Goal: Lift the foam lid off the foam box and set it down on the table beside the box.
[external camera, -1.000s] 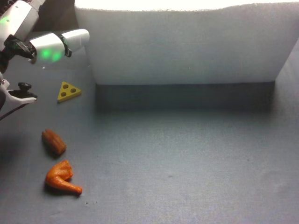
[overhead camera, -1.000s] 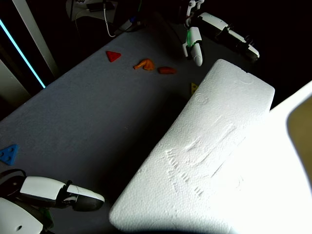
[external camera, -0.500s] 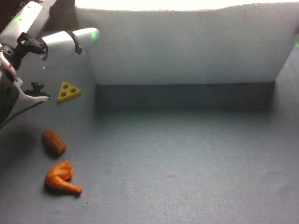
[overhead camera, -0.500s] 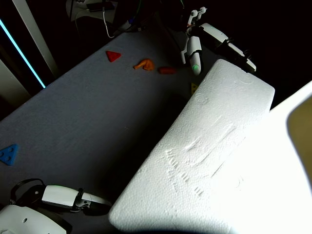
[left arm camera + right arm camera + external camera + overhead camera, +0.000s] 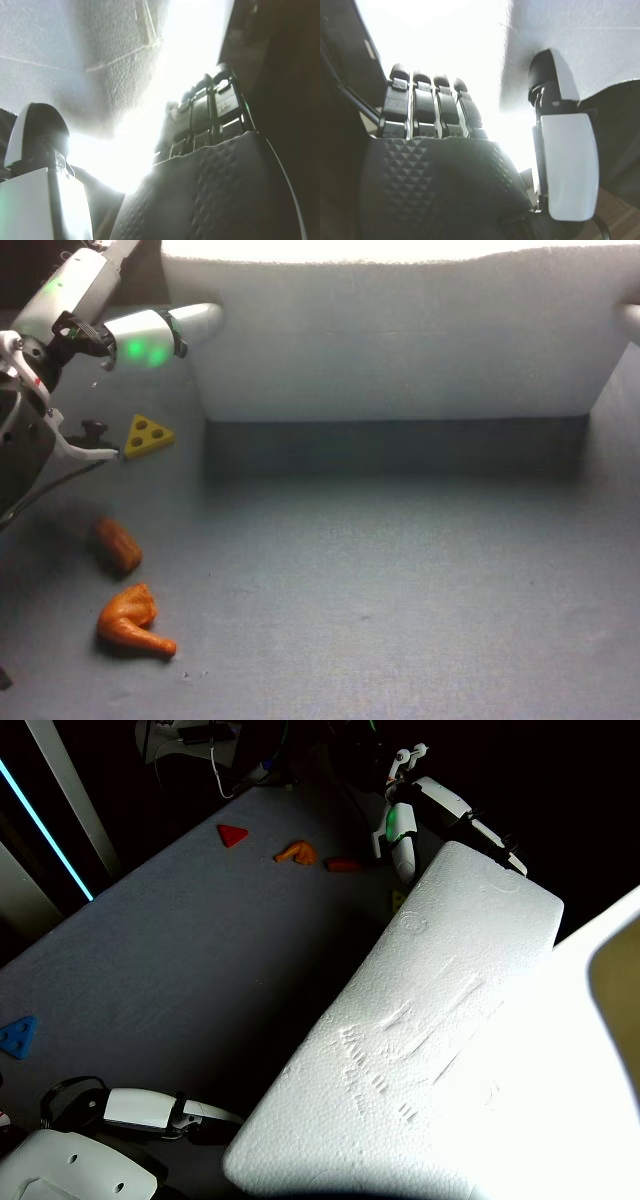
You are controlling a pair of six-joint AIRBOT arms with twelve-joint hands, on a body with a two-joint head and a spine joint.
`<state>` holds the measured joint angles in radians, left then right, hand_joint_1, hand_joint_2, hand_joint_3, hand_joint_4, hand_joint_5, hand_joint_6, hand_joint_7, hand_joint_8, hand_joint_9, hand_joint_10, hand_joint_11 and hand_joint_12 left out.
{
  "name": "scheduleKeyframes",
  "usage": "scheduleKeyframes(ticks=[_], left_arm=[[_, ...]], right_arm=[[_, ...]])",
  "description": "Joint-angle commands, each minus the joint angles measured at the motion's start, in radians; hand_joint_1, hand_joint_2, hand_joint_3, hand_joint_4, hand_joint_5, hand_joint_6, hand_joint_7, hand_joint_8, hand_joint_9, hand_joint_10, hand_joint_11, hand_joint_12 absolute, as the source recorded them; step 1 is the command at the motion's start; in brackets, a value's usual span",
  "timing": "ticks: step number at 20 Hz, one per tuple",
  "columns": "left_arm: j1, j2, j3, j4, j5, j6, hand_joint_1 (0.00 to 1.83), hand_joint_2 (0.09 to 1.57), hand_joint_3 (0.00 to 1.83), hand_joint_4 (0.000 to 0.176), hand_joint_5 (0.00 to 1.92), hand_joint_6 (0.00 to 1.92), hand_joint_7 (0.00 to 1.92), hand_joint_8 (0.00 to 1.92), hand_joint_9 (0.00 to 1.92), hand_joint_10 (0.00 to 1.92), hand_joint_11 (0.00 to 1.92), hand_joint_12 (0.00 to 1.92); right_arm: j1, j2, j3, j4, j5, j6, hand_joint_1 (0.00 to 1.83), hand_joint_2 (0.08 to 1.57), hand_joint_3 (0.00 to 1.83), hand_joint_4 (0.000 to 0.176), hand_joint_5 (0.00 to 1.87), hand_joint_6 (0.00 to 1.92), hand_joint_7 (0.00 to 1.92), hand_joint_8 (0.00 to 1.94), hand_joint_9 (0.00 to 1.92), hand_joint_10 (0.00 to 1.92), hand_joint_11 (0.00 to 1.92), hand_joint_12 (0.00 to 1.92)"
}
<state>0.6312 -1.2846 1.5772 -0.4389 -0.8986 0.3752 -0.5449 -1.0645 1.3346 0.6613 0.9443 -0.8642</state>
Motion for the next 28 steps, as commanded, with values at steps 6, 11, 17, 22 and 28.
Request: scheduleKeyframes(ticks=[6,11,17,22,28], left_arm=[[-0.027,-0.007,0.02,0.018,-0.116,-0.022,0.66,1.01,0.0,0.004,0.0,0.0,0.0,0.0,0.0,0.0,0.0,0.0],[-0.027,-0.01,0.021,0.022,-0.119,-0.027,0.58,1.03,0.0,0.0,0.0,0.0,0.0,0.0,0.0,0.0,0.0,0.0],[-0.026,-0.016,0.024,0.03,-0.124,-0.039,0.58,1.06,0.01,0.0,0.1,0.04,0.07,0.02,0.05,0.02,0.02,0.01],[-0.024,-0.014,0.02,0.034,-0.14,-0.047,0.58,1.07,0.0,0.005,0.16,0.01,0.09,0.0,0.05,0.0,0.0,0.13],[-0.029,0.003,0.0,0.055,-0.18,-0.047,0.57,1.06,0.0,0.004,0.14,0.0,0.06,0.0,0.03,0.0,0.0,0.02]], right_arm=[[0.022,0.013,0.012,-0.029,0.126,0.022,0.67,1.14,0.0,0.0,0.0,0.0,0.04,0.01,0.03,0.01,0.0,0.0],[0.022,0.013,0.013,-0.031,0.131,0.031,0.54,1.21,0.0,0.0,0.15,0.16,0.2,0.04,0.12,0.09,0.0,0.24],[0.021,0.013,0.013,-0.036,0.14,0.046,0.55,1.26,0.0,0.0,0.21,0.65,0.37,0.4,0.04,1.16,0.0,1.69],[0.021,0.013,0.007,-0.041,0.151,0.046,0.58,1.26,0.0,0.0,0.02,0.82,0.11,0.77,0.0,1.11,0.0,1.66],[0.021,0.013,-0.014,-0.07,0.186,0.049,0.53,1.23,0.0,0.0,0.0,0.79,0.05,0.79,0.0,1.04,0.0,1.72]])
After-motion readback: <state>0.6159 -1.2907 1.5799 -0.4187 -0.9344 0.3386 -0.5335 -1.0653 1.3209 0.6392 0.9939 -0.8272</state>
